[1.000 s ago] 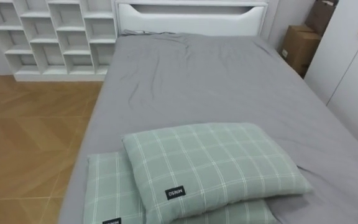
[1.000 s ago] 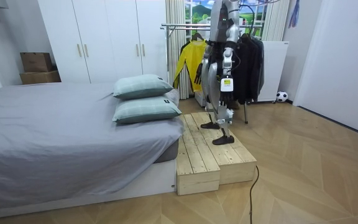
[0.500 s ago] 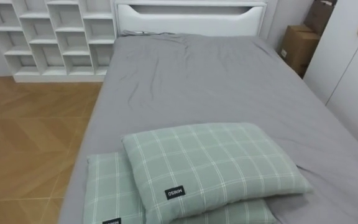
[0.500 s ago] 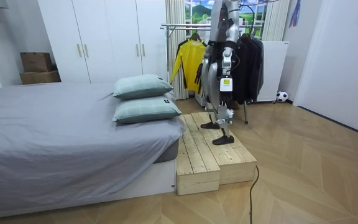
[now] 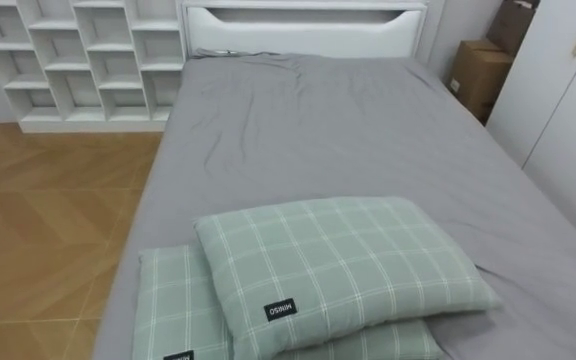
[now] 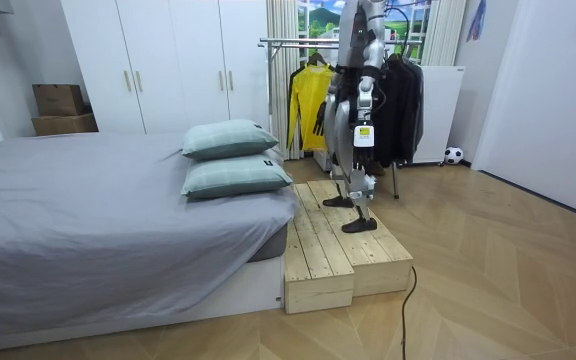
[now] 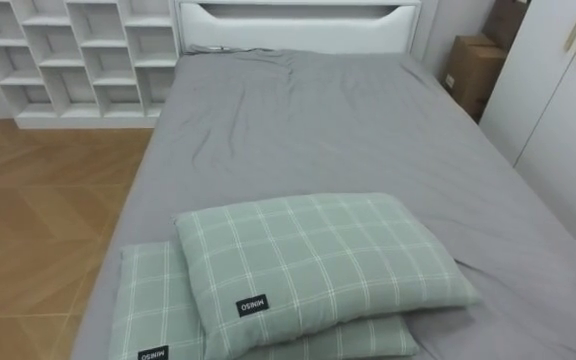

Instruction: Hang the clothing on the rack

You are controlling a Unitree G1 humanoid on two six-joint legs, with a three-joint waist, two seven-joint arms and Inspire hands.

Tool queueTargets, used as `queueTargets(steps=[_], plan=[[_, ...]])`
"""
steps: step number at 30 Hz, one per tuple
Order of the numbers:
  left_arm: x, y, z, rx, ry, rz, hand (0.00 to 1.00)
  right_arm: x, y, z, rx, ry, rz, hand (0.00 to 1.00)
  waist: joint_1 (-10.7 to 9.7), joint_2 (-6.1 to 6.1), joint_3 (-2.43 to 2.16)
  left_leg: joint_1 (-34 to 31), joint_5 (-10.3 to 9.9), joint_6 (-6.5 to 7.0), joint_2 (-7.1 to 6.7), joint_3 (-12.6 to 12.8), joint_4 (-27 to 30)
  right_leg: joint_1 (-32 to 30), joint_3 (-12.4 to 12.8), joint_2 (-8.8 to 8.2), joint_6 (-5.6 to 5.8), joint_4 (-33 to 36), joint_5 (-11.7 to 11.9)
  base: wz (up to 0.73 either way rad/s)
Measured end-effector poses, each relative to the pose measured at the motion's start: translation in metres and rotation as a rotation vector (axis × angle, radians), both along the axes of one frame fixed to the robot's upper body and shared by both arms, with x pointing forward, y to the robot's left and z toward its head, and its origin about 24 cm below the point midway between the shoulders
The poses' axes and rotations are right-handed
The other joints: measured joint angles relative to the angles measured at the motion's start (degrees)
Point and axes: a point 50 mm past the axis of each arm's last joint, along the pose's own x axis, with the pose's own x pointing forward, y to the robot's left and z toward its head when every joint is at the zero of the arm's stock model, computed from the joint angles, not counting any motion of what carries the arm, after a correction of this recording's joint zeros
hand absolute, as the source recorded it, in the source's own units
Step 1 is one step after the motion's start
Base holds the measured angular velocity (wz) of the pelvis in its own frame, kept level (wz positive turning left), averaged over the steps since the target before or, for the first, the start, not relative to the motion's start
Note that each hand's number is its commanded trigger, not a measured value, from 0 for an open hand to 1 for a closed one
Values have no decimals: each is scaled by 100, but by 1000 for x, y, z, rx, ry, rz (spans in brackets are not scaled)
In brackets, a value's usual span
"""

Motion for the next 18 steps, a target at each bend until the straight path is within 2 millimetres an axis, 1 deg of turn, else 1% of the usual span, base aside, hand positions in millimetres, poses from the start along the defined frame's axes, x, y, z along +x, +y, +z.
queueTargets(steps=[6,13,18], plan=[[0,0,0,-2,-6,-3,0,0,1,0,13,-3,1,0,-4,-20,7,-1,0,0,0,0,-3,0,-3,1,0,0,0,0],[-2,0,0,7,-3,0,0,0,1,0,21,-4,3,0,6,-16,-12,1,0,0,1,-5,19,7,10,1,0,0,0,0],[-2,1,0,28,-7,-2,0,0,1,0,21,-3,3,0,8,-12,-10,1,1,-2,2,-4,26,11,15,1,0,0,0,0]])
